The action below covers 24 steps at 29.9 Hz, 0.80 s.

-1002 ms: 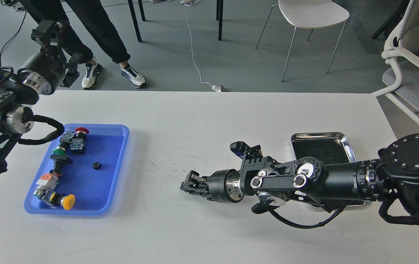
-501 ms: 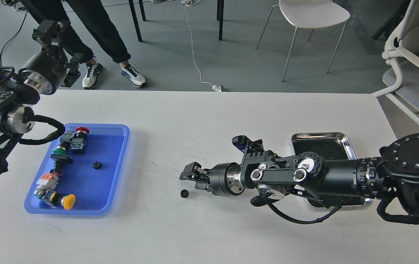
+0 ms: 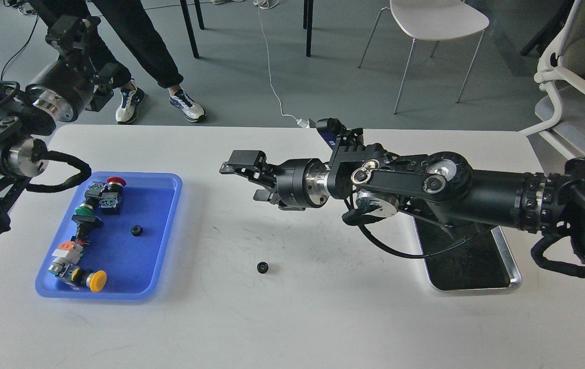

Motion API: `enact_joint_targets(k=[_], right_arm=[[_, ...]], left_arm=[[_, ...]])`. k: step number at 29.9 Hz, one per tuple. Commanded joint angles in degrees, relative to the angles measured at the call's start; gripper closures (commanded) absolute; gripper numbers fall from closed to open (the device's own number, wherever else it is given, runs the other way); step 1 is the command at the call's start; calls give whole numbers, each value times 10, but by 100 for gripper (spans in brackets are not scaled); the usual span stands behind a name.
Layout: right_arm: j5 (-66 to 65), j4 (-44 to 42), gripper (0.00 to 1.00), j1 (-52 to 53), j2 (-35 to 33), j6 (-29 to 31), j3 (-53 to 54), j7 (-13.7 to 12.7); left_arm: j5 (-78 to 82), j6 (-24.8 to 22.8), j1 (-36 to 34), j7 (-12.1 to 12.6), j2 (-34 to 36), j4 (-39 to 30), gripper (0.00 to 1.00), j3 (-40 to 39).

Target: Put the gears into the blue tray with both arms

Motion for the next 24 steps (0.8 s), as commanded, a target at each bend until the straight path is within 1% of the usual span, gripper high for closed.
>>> enact_joint_targets(k=[1, 5, 8, 10, 12, 14, 16, 19, 24], right_arm=[[0, 1, 3, -38, -115, 0, 98, 0], [0, -3, 3, -138, -196, -3, 277, 1], [1, -4, 3, -240, -242, -3, 429, 1], [10, -5, 3, -310, -249, -2, 525, 1], [34, -5, 3, -372, -251, 4, 606, 1], [68, -3, 3, -429, -251, 23, 680, 2], [101, -3, 3, -472, -250, 55, 723, 2], [146, -1, 3, -522, -251, 92, 757, 2], [171, 3, 3, -580, -250, 185, 774, 21]], left_arm=[[1, 0, -10, 3, -2, 0, 3, 3], [14, 0, -24, 5, -6, -5, 3, 6], [36, 0, -30, 6, -6, -31, 3, 7], [59, 0, -30, 11, -6, -55, 3, 7], [87, 0, -30, 20, -6, -83, 3, 6], [129, 0, -30, 29, -5, -122, 3, 6], [174, 0, -26, 30, -3, -164, 3, 7], [256, 0, -22, 30, 4, -227, 3, 15], [481, 7, -12, 20, 29, -309, 3, 71]])
